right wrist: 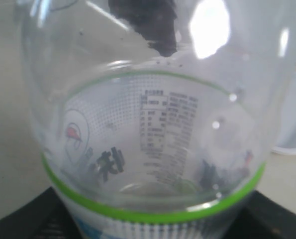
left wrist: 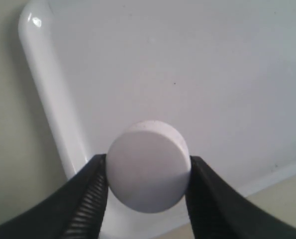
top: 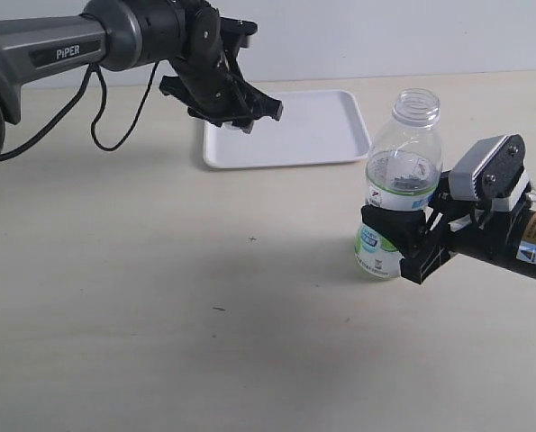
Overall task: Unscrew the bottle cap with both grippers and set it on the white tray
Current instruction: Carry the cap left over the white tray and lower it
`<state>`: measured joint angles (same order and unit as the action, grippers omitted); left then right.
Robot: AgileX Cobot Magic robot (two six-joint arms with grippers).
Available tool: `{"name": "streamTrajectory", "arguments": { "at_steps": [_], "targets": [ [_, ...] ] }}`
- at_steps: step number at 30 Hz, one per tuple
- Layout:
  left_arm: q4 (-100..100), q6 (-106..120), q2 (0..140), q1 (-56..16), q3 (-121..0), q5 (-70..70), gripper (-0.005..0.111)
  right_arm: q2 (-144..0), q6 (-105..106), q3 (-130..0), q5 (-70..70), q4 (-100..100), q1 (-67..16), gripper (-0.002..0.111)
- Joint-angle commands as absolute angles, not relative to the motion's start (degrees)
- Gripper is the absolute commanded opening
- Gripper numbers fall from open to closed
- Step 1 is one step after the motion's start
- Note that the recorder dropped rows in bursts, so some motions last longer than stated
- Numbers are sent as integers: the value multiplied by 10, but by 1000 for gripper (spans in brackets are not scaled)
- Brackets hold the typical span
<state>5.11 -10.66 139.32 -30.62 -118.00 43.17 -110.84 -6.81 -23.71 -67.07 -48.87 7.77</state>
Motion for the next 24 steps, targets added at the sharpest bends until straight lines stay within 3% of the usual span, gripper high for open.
{"name": "streamTrajectory", "arguments": {
  "at_steps": [1, 24],
  "targets": [
    [53, -107, 1397, -304, -1180, 398, 0, -1107, -68, -238, -692, -487, 80, 0],
    [52, -89, 1435, -304, -1180, 396, 1, -1107, -78, -238, -692, -487, 80, 0]
  ]
}}
